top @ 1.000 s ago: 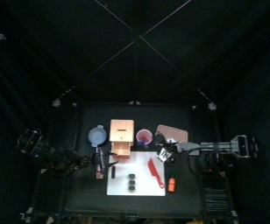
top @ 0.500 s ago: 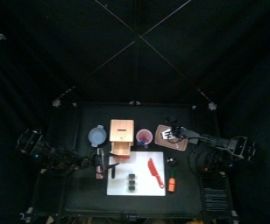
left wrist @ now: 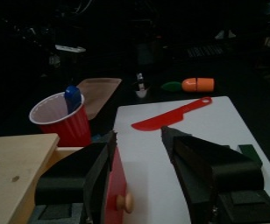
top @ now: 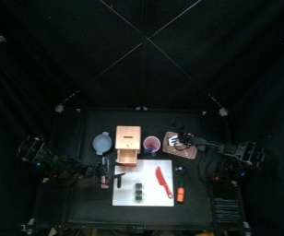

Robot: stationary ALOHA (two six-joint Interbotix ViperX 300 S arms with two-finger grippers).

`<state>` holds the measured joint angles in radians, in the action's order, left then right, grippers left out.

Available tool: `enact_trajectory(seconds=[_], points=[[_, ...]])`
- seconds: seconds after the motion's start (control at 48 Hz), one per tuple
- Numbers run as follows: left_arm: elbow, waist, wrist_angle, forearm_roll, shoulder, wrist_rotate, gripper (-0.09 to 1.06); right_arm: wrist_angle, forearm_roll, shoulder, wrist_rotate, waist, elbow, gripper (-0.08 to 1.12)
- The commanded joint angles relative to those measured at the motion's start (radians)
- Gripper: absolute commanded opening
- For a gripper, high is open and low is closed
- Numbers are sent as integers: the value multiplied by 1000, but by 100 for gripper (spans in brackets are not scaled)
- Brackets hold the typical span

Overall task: Place sushi on board then cut the sushi with the knife then place the pieces on the plate
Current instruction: Place the 4 sushi pieces on the plate

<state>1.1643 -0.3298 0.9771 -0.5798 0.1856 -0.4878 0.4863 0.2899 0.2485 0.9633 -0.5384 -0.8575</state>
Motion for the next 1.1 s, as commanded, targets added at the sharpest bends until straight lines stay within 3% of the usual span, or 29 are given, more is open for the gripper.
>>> enact_trajectory(seconds=[0.021,0.271,0.5,0.792,1.104], points=[[-18,-2,5,2,5,0,83,55,5,83,-5,81,9,89],[-18,-2,5,-25,2,3,83,48,12,147,-15,453,5,89],[-18,5,3,-41,2,2,83,-2,67,-37,-40,736,135,89],[-15,15,5,-43,0,3,83,51,101,-316,-150,782,420,89],[-2,17,3,-80,-2,3,83,81,46,-460,-325,756,592,89]])
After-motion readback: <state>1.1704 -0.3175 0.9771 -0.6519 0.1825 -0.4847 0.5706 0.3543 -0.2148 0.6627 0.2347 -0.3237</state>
